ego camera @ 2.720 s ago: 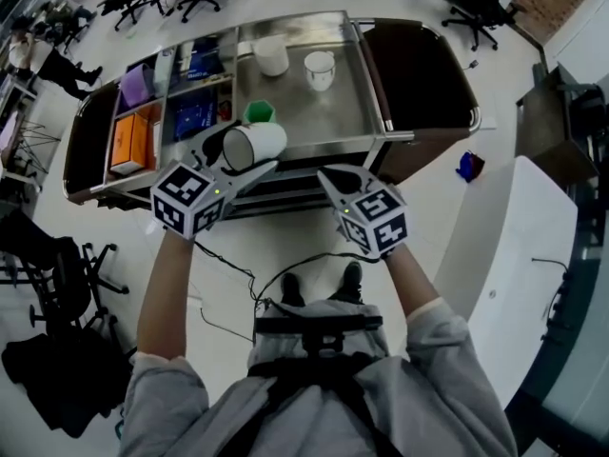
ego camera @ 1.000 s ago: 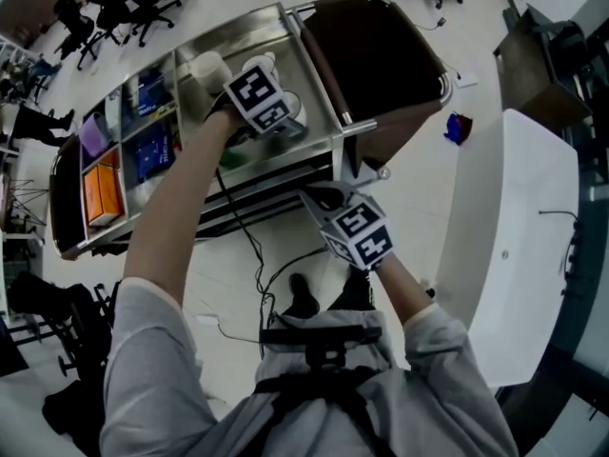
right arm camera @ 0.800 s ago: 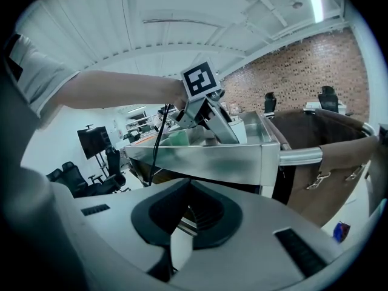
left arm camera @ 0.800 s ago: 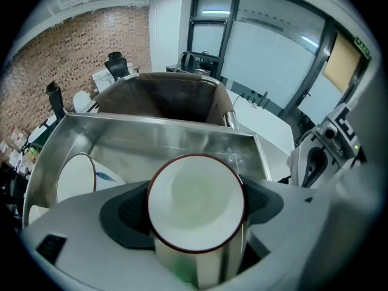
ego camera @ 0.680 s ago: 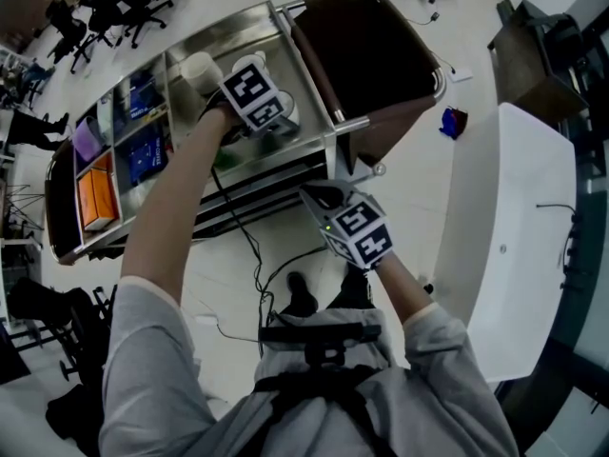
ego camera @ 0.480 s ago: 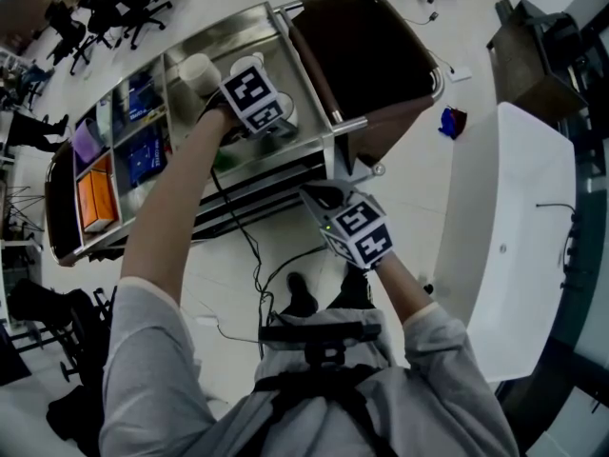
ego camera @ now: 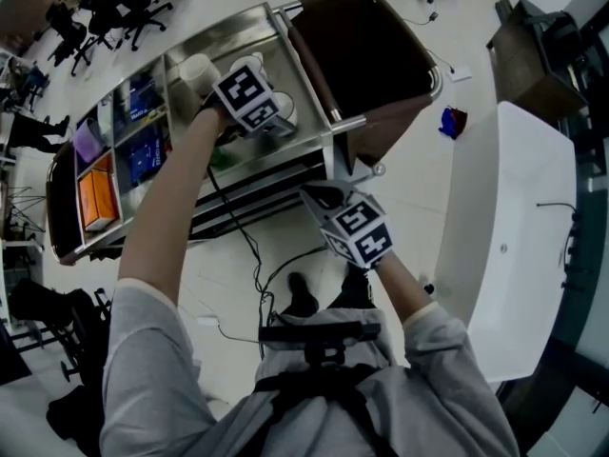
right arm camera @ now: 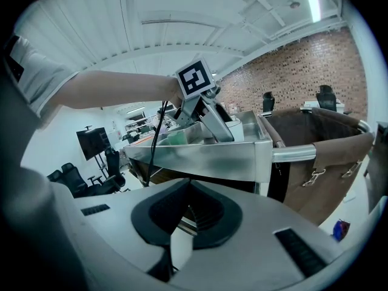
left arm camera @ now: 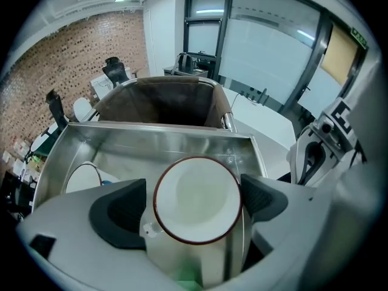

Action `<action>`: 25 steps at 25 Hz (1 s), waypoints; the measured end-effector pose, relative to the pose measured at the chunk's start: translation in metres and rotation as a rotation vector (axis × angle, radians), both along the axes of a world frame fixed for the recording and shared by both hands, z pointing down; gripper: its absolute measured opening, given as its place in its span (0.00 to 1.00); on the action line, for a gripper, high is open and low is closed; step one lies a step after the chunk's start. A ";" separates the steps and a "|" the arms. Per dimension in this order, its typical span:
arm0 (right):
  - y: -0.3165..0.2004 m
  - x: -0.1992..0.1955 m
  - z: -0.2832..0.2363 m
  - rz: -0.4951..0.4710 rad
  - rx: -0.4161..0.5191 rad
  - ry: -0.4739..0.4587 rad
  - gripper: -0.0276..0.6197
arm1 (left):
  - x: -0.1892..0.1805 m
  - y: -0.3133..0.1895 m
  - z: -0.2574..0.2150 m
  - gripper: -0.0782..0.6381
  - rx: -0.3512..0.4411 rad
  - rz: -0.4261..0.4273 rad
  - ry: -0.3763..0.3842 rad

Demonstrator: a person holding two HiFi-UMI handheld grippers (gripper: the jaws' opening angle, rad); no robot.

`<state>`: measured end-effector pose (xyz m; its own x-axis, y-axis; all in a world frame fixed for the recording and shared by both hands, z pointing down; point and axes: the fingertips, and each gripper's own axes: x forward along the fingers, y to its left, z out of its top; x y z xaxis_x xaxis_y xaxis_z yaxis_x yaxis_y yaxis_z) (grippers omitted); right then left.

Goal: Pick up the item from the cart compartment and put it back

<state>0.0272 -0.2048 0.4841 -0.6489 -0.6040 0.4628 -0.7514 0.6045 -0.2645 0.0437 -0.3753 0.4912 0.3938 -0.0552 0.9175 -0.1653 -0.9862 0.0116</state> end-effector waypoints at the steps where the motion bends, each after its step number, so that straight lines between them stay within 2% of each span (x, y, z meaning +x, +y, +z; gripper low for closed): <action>1: 0.000 0.000 -0.001 0.000 0.001 -0.001 0.06 | 0.000 0.001 -0.002 0.78 0.003 0.001 0.002; 8: 0.005 -0.002 -0.007 0.001 0.014 -0.002 0.06 | -0.010 0.012 -0.031 0.78 0.055 0.011 0.014; 15: 0.010 -0.007 -0.013 -0.001 0.030 0.007 0.06 | -0.035 0.044 -0.075 0.76 0.140 -0.021 0.104; 18: 0.013 -0.010 -0.016 -0.005 0.039 0.015 0.06 | -0.051 0.060 -0.089 0.63 0.190 -0.065 0.171; 20: 0.015 -0.013 -0.019 -0.008 0.046 0.020 0.06 | -0.062 0.069 -0.102 0.48 0.238 -0.113 0.236; 25: 0.022 -0.019 -0.026 -0.016 0.062 0.031 0.06 | -0.098 0.092 -0.135 0.23 0.368 -0.273 0.402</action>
<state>0.0079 -0.1830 0.4584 -0.6443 -0.6219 0.4451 -0.7490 0.6306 -0.2031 -0.0539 -0.2832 0.3560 0.6324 -0.4880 0.6016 -0.4660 -0.8601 -0.2078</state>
